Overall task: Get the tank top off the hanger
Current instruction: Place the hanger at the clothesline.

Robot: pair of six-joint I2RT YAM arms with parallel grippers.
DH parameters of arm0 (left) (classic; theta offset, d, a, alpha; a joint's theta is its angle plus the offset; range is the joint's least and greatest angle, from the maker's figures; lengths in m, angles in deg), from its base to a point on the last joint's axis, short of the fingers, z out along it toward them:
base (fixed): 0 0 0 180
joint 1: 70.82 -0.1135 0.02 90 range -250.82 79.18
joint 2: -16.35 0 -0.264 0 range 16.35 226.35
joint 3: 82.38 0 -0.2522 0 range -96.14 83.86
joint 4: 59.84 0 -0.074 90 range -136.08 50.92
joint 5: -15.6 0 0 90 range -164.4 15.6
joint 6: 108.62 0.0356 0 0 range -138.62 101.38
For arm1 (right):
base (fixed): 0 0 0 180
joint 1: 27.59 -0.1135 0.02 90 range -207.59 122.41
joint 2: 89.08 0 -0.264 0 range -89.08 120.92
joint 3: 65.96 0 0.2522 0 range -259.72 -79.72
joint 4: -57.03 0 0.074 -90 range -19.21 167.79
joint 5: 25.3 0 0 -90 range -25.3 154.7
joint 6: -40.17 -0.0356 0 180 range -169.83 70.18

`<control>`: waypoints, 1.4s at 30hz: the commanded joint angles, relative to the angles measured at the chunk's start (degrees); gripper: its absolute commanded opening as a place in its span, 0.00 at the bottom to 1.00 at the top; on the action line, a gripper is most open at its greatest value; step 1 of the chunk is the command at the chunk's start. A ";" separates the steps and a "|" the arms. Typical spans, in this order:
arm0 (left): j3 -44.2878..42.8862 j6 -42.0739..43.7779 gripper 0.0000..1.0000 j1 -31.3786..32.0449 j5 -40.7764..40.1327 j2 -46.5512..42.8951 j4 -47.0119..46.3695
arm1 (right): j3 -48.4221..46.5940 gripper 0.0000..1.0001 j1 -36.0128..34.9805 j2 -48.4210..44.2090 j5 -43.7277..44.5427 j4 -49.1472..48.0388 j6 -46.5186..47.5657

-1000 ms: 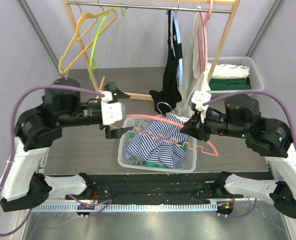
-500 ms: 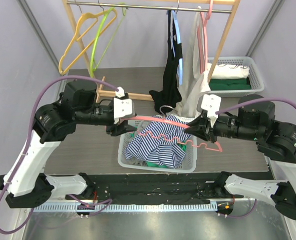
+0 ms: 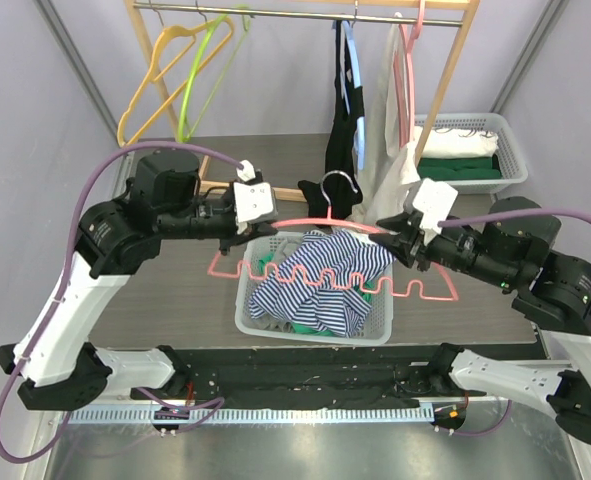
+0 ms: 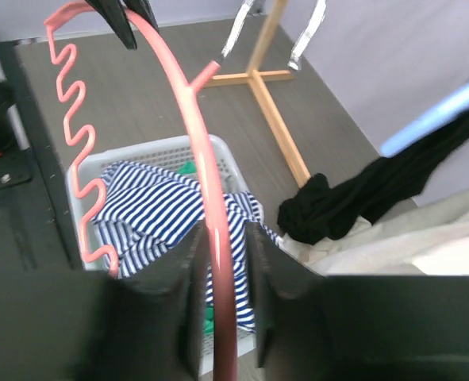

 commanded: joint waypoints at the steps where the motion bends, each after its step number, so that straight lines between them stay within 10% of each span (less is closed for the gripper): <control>1: -1.38 0.70 0.00 0.16 -8.31 -1.18 -7.37 | 0.85 0.38 0.59 2.52 15.37 -10.47 -2.39; 12: 4.59 30.02 0.00 -1.42 -46.90 -7.23 -25.84 | 3.92 0.70 0.59 0.25 17.40 -11.79 -6.52; 24: 6.61 42.44 0.00 -6.60 -49.38 -11.99 -23.56 | 6.04 0.79 0.59 -3.01 18.36 -9.68 -10.21; 33: 10.40 46.94 0.00 -5.91 -60.36 -8.57 -38.05 | 13.31 0.79 0.59 -5.21 18.44 -11.08 -14.60; 42: 5.39 52.26 0.00 -3.53 -70.47 3.37 -61.57 | 29.31 0.76 0.59 -3.89 38.47 -17.93 -23.13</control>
